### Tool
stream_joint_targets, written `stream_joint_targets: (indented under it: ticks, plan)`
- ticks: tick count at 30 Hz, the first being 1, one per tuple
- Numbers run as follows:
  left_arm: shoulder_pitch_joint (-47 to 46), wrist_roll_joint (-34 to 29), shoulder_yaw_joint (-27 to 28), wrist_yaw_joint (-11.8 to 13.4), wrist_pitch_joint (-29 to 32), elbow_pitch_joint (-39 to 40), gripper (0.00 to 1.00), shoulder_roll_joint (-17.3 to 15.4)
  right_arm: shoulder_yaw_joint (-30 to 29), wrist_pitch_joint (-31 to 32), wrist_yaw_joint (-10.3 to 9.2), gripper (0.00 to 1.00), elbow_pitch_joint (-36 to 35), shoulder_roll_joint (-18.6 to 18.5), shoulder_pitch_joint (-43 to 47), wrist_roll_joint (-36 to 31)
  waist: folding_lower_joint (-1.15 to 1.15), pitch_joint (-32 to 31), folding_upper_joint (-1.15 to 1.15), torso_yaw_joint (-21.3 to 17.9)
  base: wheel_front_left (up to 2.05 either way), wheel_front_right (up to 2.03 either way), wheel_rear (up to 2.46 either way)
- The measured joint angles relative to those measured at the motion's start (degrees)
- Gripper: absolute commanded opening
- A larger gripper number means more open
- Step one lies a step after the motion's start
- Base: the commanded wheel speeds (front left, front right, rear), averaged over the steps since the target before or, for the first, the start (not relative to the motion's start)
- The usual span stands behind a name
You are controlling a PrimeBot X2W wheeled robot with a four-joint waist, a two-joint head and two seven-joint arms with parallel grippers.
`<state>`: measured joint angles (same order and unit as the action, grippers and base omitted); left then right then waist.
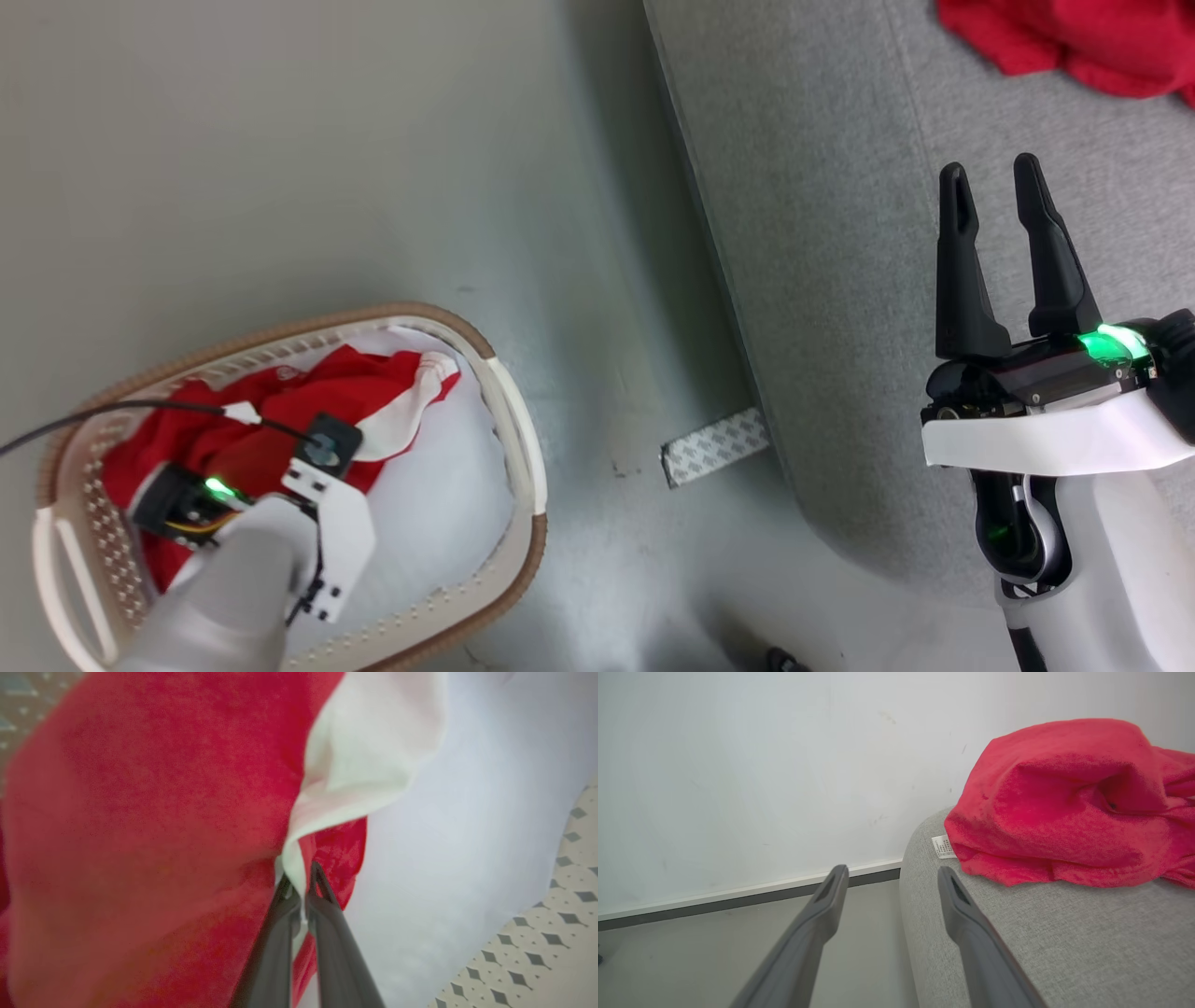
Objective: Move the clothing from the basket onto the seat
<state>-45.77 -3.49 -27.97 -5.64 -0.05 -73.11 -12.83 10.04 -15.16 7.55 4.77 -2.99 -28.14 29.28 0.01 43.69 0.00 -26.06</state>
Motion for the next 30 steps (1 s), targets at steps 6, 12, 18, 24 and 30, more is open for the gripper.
stream_joint_targets:
  ticks: [6,12,18,24,30]
  plan:
    - [1.9,2.0,0.6,0.0,-3.7,-0.1,0.0,3.4,-0.8,0.0,0.0,1.0,0.9,0.1,0.2,-2.0,0.0,-4.6,0.0,1.3,0.0,0.0,0.0]
    - [5.2,5.1,1.0,-0.9,-9.7,0.1,0.0,7.8,-1.9,0.0,0.0,1.0,2.4,-0.4,2.9,-4.5,-0.01,-11.9,0.0,3.6,0.0,0.0,0.0]
    - [9.6,10.7,1.4,-1.7,-13.6,2.5,0.0,9.7,-2.4,0.0,0.0,1.0,4.3,-2.8,7.0,-4.6,-0.01,-20.7,0.0,7.1,0.0,0.0,0.0]
    - [16.9,23.7,-6.0,-1.8,-14.7,14.4,0.0,10.0,-2.6,0.0,0.0,1.0,6.3,-5.0,12.5,-4.0,-0.02,-29.7,0.0,11.1,0.0,0.0,0.0]
    - [17.3,32.0,-8.8,-1.8,-14.9,22.8,0.0,10.0,-2.3,0.0,0.0,1.0,7.2,-6.3,17.0,-3.5,-0.03,-36.8,0.0,16.0,0.0,0.0,0.0]
